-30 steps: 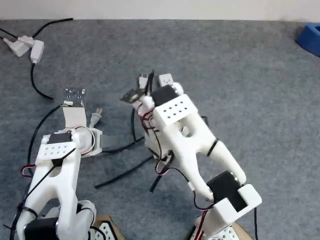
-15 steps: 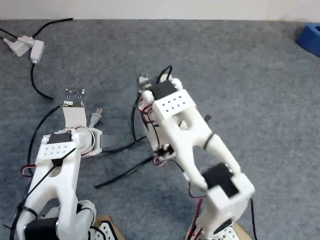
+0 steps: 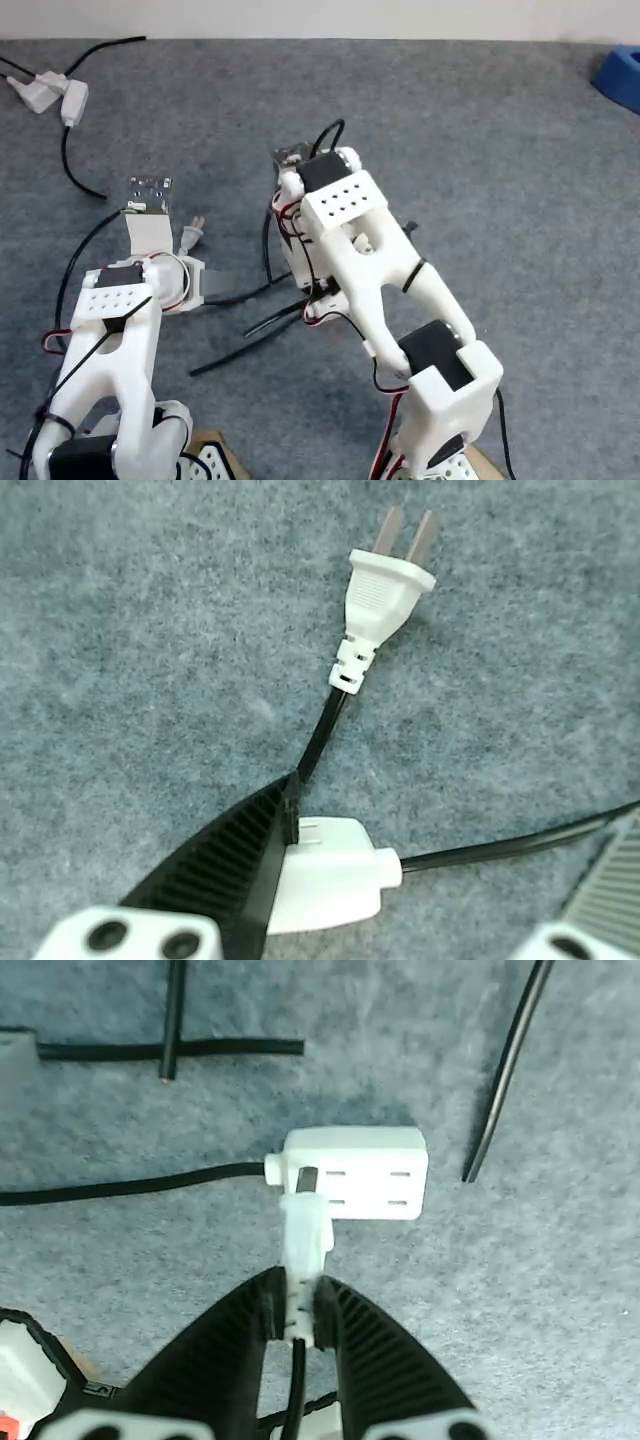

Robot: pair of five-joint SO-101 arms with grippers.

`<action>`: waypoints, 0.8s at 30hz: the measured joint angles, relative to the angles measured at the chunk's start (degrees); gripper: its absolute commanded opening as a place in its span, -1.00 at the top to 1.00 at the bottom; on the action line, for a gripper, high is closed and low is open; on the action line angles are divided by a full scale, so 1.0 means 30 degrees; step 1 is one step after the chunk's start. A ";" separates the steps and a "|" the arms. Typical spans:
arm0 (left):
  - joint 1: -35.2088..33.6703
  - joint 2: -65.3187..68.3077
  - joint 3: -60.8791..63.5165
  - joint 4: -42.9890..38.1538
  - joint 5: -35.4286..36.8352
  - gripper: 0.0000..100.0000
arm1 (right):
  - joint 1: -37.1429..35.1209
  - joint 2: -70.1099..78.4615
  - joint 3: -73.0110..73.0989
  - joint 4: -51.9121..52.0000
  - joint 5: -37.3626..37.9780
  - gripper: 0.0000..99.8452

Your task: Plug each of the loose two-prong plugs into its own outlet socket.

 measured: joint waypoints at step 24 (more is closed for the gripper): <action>0.0000 0.0000 0.0176 -0.0410 0.0000 0.13 | 0.0996 -0.0322 0.1231 -0.0029 -0.0264 0.99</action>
